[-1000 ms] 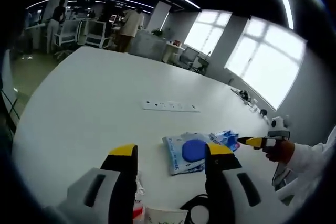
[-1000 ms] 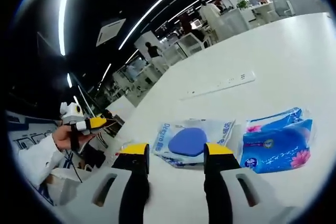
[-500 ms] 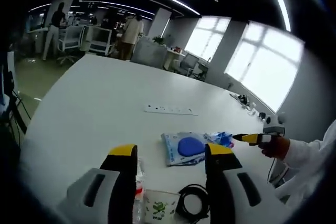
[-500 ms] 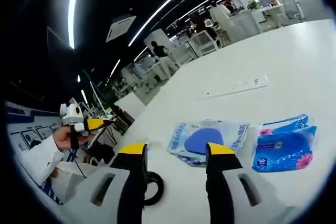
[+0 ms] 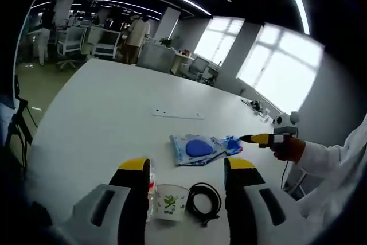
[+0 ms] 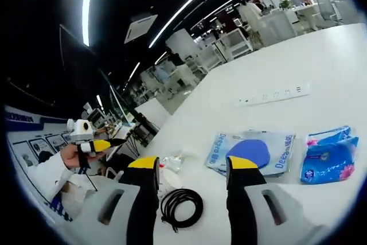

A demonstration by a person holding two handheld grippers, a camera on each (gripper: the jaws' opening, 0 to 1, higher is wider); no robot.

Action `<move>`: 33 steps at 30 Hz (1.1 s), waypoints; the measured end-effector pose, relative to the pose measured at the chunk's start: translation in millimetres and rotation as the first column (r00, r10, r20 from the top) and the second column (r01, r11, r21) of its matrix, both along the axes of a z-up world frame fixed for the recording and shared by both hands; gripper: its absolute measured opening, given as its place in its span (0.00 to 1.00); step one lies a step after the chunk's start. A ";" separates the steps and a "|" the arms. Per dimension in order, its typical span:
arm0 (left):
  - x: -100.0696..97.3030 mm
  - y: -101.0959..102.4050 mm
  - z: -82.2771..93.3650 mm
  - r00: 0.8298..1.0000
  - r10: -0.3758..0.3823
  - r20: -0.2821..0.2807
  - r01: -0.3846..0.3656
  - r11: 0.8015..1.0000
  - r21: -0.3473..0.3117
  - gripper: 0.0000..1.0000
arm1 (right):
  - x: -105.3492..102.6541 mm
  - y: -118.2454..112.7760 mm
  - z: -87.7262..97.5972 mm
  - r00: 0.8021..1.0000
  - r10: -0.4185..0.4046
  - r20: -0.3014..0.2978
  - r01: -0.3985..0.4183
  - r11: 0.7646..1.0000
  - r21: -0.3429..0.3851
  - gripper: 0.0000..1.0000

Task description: Arrange the tabletop items into an orderly group along one side of the table until the central work area is clear of visible clutter.

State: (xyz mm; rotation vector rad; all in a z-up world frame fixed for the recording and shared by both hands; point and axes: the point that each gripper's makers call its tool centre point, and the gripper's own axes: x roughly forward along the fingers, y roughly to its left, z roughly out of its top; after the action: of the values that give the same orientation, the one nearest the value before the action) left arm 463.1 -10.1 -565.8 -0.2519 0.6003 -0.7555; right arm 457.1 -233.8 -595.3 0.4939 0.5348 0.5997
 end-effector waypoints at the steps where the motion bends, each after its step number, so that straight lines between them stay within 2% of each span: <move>1: -0.6 1.3 0.2 1.000 -0.002 0.000 0.002 1.000 0.000 0.52 | -0.1 3.8 1.0 1.000 0.000 0.000 0.000 1.000 0.001 0.47; 5: -4.1 17.8 2.5 1.000 -0.028 -0.008 0.028 1.000 -0.010 0.52 | 0.9 22.4 3.7 1.000 -0.002 0.005 0.002 1.000 0.008 0.47; 10: -4.7 35.0 3.3 0.999 -0.049 -0.007 0.048 0.999 -0.004 0.52 | 1.7 50.5 -1.5 1.000 0.010 -0.008 -0.010 1.000 0.010 0.49; 16: -7.3 52.9 -3.3 0.996 -0.085 -0.019 0.086 0.996 0.010 0.52 | 7.9 82.4 -4.0 1.000 0.013 -0.013 -0.012 1.000 0.020 0.51; 22: -7.5 63.9 -8.9 0.993 -0.111 -0.029 0.112 0.994 0.004 0.53 | 15.3 103.1 -9.0 0.999 0.022 -0.031 -0.021 1.000 0.019 0.53; 25: -5.4 70.4 -18.0 0.991 -0.127 -0.040 0.127 0.992 0.016 0.53 | 21.1 111.9 -11.9 0.999 0.022 -0.044 -0.020 0.999 0.031 0.53; 33: -7.0 73.5 -34.1 0.984 -0.162 -0.072 0.163 0.987 0.009 0.61 | 34.5 133.2 -28.0 0.996 0.047 -0.079 -0.045 0.998 0.035 0.53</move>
State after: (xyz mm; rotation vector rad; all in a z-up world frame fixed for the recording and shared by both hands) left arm 456.1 63.3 -599.9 -0.2184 0.6994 -0.9016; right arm 491.7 -100.6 -623.3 0.5399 0.6143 0.6358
